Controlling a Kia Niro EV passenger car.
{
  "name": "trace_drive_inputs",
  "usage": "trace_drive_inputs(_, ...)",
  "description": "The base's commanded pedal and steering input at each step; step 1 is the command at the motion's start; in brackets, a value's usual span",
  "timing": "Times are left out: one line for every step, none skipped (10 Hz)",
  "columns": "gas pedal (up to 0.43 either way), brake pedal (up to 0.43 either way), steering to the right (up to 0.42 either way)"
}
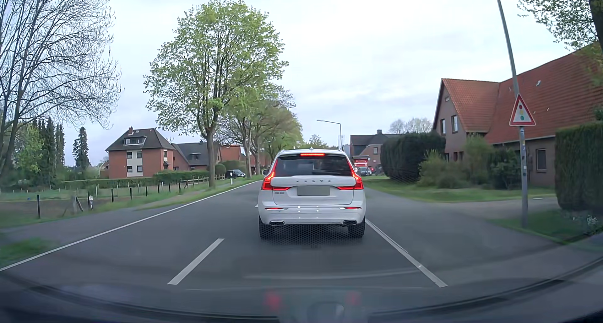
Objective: Follow the waypoints while adhering to traffic rules and regulations
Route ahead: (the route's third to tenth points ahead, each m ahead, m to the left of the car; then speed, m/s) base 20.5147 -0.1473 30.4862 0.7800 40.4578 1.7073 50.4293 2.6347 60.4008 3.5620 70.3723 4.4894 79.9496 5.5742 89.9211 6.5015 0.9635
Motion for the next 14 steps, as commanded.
trace_drive_inputs(0.0, 0.177, -0.009)
trace_drive_inputs(0.0, 0.171, -0.009)
trace_drive_inputs(0.0, 0.171, -0.008)
trace_drive_inputs(0.0, 0.171, -0.007)
trace_drive_inputs(0.0, 0.165, -0.007)
trace_drive_inputs(0.0, 0.165, -0.006)
trace_drive_inputs(0.0, 0.171, -0.006)
trace_drive_inputs(0.0, 0.171, -0.006)
trace_drive_inputs(0.0, 0.171, -0.006)
trace_drive_inputs(0.0, 0.171, -0.006)
trace_drive_inputs(0.0, 0.171, -0.006)
trace_drive_inputs(0.0, 0.165, -0.006)
trace_drive_inputs(0.0, 0.171, -0.006)
trace_drive_inputs(0.0, 0.171, -0.006)
